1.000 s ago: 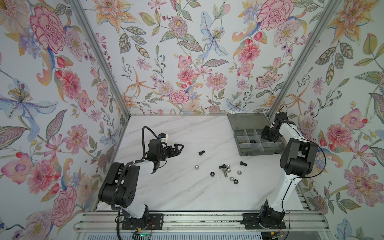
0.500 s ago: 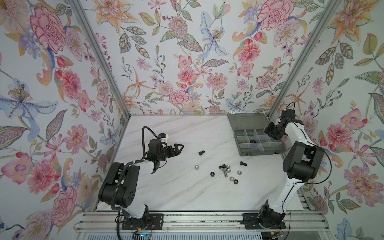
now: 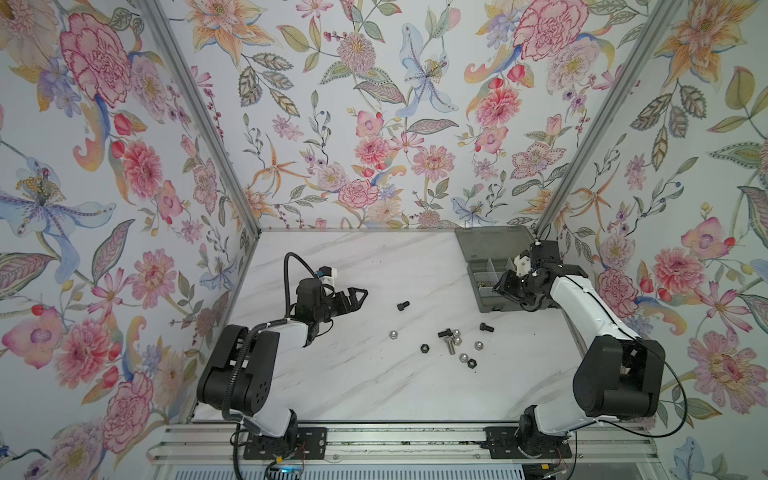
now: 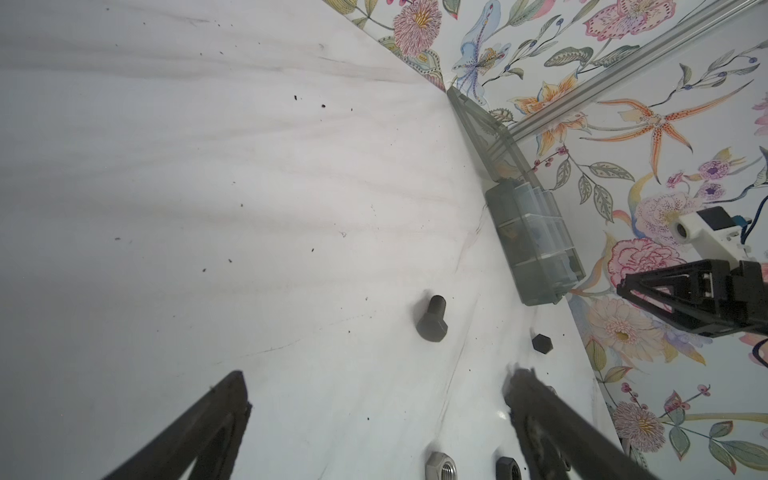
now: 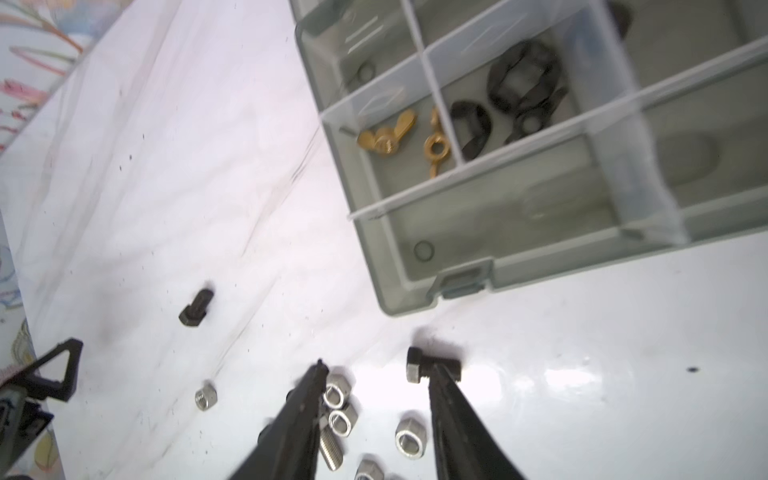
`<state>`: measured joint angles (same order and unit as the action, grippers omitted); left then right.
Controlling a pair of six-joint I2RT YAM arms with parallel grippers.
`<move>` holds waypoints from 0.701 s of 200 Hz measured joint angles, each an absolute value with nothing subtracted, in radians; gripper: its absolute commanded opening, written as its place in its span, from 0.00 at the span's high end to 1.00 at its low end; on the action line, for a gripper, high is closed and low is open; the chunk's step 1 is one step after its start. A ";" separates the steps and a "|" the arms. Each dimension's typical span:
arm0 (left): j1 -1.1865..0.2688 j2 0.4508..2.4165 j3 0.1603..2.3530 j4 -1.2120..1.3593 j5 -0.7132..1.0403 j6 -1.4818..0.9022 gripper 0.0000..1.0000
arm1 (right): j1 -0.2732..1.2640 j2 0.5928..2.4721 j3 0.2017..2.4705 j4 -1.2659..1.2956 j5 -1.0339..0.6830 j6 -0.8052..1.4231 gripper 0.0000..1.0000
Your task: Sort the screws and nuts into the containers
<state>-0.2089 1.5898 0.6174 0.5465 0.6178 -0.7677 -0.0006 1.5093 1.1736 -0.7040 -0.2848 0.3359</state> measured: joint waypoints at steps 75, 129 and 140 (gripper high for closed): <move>-0.209 1.590 0.617 0.543 0.622 -0.768 0.01 | 0.374 1.373 1.037 -0.715 -0.252 0.384 0.52; -0.209 1.590 0.617 0.539 0.622 -0.768 0.01 | 0.609 1.438 1.019 -0.714 -0.155 0.548 0.48; -0.209 1.590 0.617 0.539 0.622 -0.768 0.01 | 0.651 1.466 1.019 -0.713 -0.137 0.587 0.47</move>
